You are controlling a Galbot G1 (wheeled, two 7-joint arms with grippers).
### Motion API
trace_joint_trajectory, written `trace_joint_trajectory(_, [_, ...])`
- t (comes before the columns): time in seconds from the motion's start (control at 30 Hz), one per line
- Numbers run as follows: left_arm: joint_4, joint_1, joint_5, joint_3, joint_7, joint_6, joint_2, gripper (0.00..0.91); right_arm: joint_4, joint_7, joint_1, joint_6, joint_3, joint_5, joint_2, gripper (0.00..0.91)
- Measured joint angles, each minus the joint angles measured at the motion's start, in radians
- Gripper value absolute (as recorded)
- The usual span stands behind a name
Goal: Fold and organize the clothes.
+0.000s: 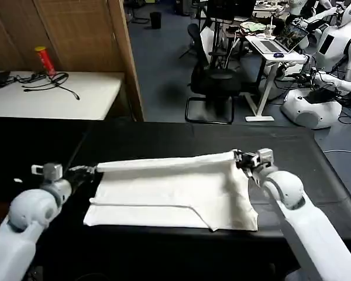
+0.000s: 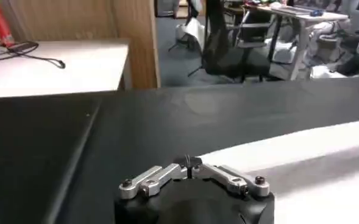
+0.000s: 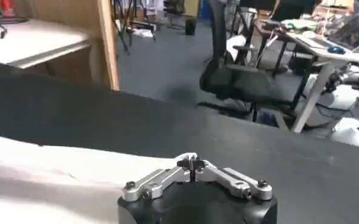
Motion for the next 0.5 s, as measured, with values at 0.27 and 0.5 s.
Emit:
trace_joint_trajectory(0.27, [-0.053, 0.117, 0.04, -0.039, 0.001, -0.004, -0.008, 0.0, 0.093, 0.007, -0.111, -0.006, 0.015, 0.001, -0.031, 0.049])
trace_joint_trajectory(0.5, [-0.066, 0.152, 0.056, -0.045, 0.001, -0.004, -0.008, 0.0, 0.133, 0.008, -0.189, -0.006, 0.035, -0.001, -0.04, 0.049])
